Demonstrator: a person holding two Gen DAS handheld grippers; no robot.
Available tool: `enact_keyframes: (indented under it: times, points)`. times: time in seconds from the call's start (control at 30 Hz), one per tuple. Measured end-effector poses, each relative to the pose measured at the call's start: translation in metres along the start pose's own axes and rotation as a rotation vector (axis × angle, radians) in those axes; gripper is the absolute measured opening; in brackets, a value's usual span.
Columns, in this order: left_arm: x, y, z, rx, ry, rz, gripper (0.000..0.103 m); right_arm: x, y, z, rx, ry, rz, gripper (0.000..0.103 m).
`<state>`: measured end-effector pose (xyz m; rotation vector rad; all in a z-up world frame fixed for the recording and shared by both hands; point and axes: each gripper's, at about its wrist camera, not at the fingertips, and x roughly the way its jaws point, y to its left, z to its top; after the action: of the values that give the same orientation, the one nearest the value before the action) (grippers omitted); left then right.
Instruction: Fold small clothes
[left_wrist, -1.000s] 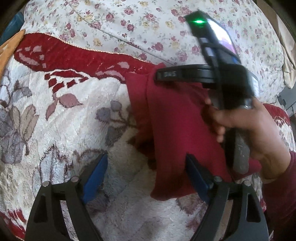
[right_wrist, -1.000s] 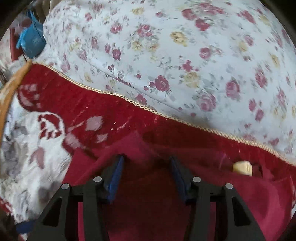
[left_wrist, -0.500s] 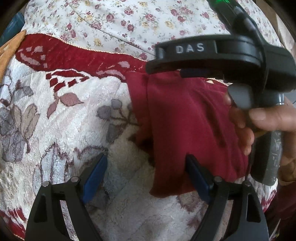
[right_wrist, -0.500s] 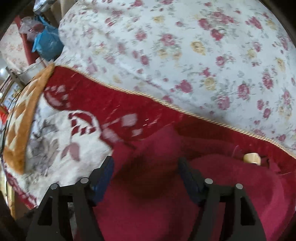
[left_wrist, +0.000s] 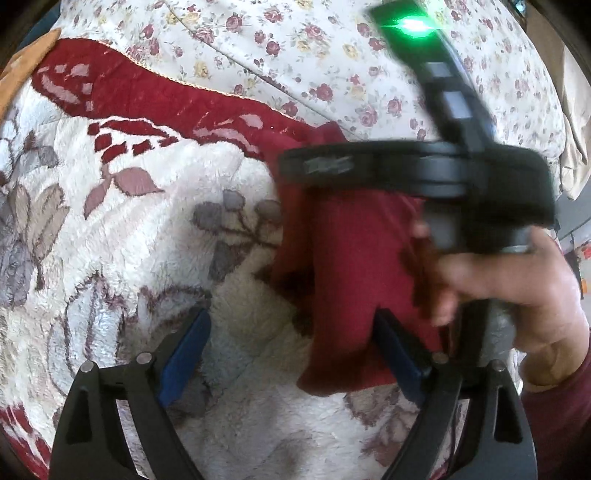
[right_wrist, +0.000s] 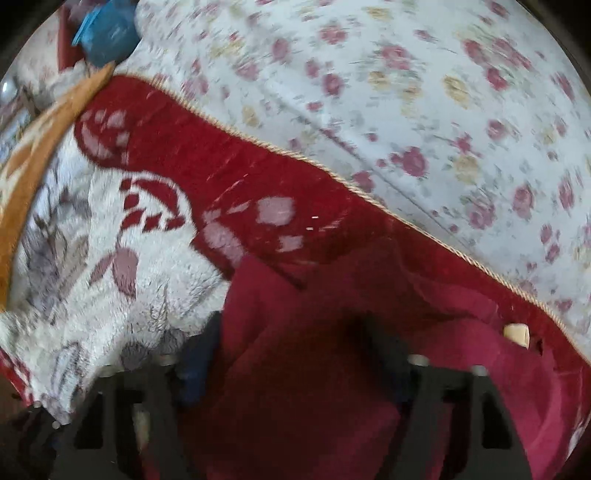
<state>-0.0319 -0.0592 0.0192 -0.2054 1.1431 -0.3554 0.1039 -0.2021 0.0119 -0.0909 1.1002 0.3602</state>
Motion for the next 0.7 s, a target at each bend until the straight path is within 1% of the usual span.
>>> enact_keyframes:
  times: [0.03, 0.07, 0.17, 0.33, 0.37, 0.4, 0.43, 0.47, 0.53, 0.57, 0.6, 0.67, 0.7]
  points:
    - [0.000, 0.000, 0.000, -0.006, -0.005, -0.004, 0.089, -0.005, -0.006, -0.001, 0.018, -0.002, 0.045, 0.023]
    - [-0.001, 0.000, 0.000, -0.017, -0.009, -0.011, 0.089, -0.013, -0.012, -0.002, 0.035, -0.006, 0.084, 0.020]
    - [0.000, 0.001, 0.004, -0.048, -0.031, -0.028, 0.089, -0.035, -0.019, -0.005, 0.041, -0.046, 0.108, 0.018]
    - [0.003, -0.005, 0.014, -0.064, -0.072, -0.059, 0.088, -0.056, -0.032, -0.008, 0.089, -0.072, 0.161, 0.018]
    - [0.004, -0.005, 0.016, -0.065, -0.074, -0.074, 0.081, -0.059, -0.034, -0.009, 0.101, -0.072, 0.169, 0.018]
    - [0.006, -0.008, 0.018, -0.063, -0.069, -0.096, 0.062, -0.061, -0.034, -0.010, 0.109, -0.071, 0.174, 0.018]
    - [0.008, -0.011, 0.020, -0.059, -0.055, -0.126, 0.051, -0.063, -0.036, -0.010, 0.116, -0.069, 0.180, 0.018]
    - [0.009, -0.014, 0.021, -0.056, -0.040, -0.158, 0.038, -0.064, -0.037, -0.010, 0.120, -0.067, 0.182, 0.018]
    - [0.006, -0.021, 0.022, -0.044, -0.057, -0.165, 0.033, -0.068, -0.037, -0.010, 0.115, -0.070, 0.173, 0.018]
    - [0.004, -0.025, 0.021, -0.028, -0.063, -0.165, 0.026, -0.069, -0.037, -0.010, 0.112, -0.069, 0.173, 0.018]
    - [0.001, -0.029, 0.021, -0.017, -0.069, -0.169, 0.023, -0.070, -0.038, -0.009, 0.111, -0.067, 0.176, 0.019]
    - [-0.005, -0.033, 0.019, -0.011, -0.086, -0.181, 0.021, -0.075, -0.039, -0.007, 0.122, -0.068, 0.194, 0.024]
    - [-0.007, -0.035, 0.019, -0.004, -0.096, -0.188, 0.019, -0.077, -0.039, -0.006, 0.129, -0.070, 0.211, 0.041]
